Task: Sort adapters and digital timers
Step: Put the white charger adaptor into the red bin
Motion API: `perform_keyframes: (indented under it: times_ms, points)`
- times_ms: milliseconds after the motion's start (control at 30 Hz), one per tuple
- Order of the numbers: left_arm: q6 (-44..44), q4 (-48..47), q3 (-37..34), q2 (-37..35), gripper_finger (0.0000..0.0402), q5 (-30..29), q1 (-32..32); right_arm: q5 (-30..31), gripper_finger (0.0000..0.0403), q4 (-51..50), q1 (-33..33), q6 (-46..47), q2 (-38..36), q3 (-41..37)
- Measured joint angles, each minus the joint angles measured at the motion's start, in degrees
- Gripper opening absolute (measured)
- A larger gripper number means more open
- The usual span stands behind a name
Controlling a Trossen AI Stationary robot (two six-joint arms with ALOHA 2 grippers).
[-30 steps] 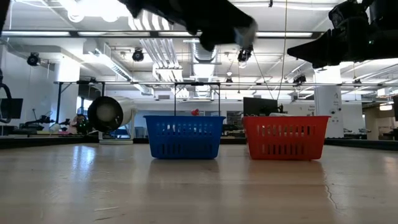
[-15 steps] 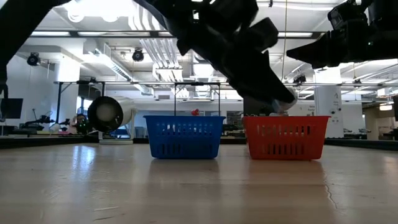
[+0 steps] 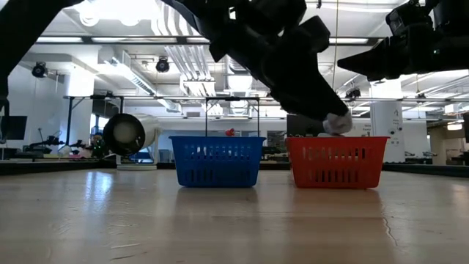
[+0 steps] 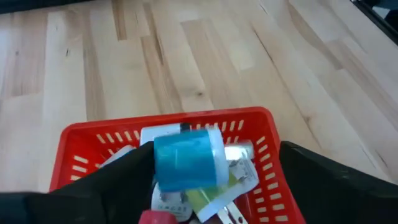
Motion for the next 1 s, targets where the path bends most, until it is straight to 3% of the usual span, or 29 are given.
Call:
perform_keyframes:
  times_ms: [267, 400, 600, 767, 867, 1000]
  points:
    - [4.1, -3.9, -0.8, -8.0, 0.0351, 0.2, 0.0, 0.0, 0.0008, 0.0, 0.0, 0.1, 0.0, 0.0]
    - [3.9, -0.4, -7.9, -17.2, 0.0346, 1.3, -0.2, 0.0, 0.0008, 0.1, 0.0, 0.0, 0.0, 0.0]
    - [-0.8, 19.2, -31.9, -37.8, 0.0321, -0.2, -1.0, 0.0, 0.0008, 0.0, 0.0, 0.0, 0.1, 0.0]
    - [-5.7, 35.6, -56.0, -57.1, 0.0277, -10.1, -0.9, 0.0, 0.0008, 0.0, 0.0, 0.8, 0.2, 0.0]
    - [-6.3, 40.7, -68.2, -67.1, 0.0228, -13.2, -0.7, 0.1, 0.0008, 0.0, 0.0, 0.9, 0.5, 0.0]
    - [-6.4, 48.7, -80.2, -76.7, 0.0134, -15.6, -0.5, 0.1, 0.0008, 0.1, 0.0, 0.9, 0.7, 0.0]
